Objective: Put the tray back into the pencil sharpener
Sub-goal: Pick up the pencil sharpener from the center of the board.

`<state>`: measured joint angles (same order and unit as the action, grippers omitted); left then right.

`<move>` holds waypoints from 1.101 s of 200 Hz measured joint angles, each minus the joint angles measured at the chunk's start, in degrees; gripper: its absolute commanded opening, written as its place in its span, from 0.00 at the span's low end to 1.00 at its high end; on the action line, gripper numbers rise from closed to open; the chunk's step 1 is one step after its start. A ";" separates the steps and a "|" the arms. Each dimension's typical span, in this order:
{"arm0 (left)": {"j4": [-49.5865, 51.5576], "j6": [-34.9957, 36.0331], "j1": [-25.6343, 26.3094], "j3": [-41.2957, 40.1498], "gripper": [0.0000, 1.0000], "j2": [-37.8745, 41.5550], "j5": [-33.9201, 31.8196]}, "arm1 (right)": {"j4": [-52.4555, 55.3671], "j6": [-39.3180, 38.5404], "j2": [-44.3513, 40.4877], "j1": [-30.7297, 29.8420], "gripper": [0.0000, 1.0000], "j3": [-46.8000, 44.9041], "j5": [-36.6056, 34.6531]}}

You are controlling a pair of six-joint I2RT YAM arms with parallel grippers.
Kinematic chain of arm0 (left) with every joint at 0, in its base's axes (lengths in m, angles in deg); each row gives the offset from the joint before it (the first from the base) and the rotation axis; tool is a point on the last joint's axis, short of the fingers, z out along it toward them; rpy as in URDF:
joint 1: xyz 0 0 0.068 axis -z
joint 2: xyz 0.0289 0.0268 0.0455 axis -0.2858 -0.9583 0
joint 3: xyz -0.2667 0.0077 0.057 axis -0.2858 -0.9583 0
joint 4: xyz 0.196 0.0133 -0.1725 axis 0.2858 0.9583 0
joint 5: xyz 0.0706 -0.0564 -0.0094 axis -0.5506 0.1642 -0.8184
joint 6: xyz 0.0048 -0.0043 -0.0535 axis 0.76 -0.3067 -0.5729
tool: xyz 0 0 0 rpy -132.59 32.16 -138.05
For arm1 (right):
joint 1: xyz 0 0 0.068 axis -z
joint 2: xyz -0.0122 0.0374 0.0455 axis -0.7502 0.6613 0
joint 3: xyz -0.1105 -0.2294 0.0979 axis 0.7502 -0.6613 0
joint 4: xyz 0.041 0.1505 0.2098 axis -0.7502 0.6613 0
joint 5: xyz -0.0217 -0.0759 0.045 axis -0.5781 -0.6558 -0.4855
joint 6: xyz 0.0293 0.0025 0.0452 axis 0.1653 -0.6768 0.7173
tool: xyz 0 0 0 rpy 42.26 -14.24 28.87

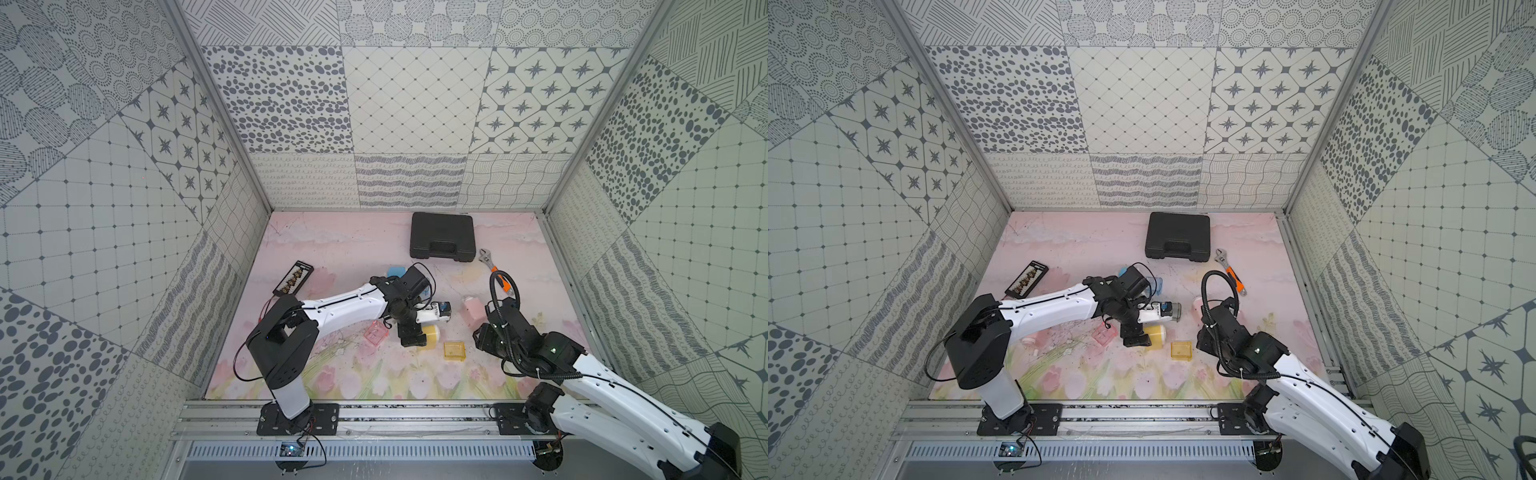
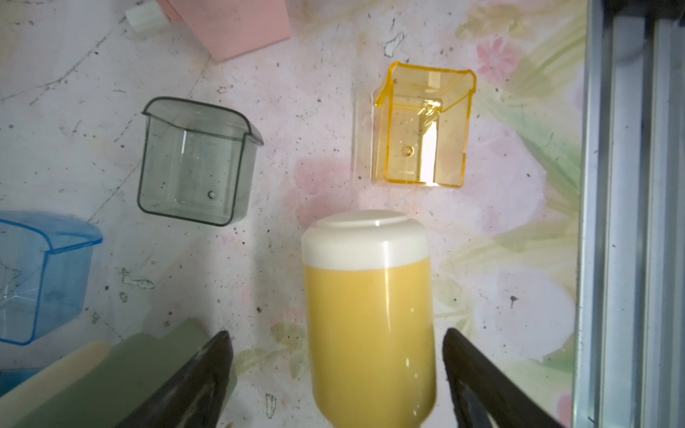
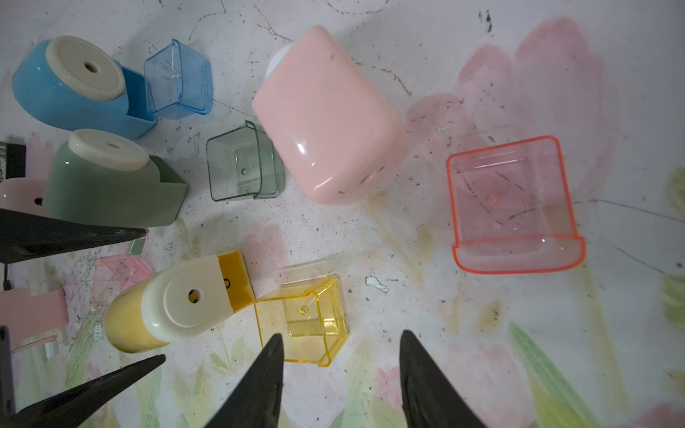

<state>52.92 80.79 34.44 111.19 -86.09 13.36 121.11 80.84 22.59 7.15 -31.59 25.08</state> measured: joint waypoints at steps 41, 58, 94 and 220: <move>-1.55 0.98 0.02 -1.44 0.73 -1.53 0.37 | -2.10 -0.76 1.46 1.84 0.51 -0.07 3.74; -2.19 1.16 0.02 -2.27 0.68 -1.73 0.63 | -3.28 -0.76 1.66 1.84 0.50 -0.33 5.07; -4.09 2.10 0.07 -4.04 0.55 -2.25 1.55 | -6.91 -0.85 3.23 1.84 0.47 -2.62 7.82; -7.28 3.04 0.20 -7.52 0.45 -0.55 5.33 | -18.43 -1.33 11.04 1.84 0.30 -8.55 14.10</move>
<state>45.64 83.83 34.64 103.67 -86.64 18.69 102.68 79.51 33.63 8.99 -40.14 39.18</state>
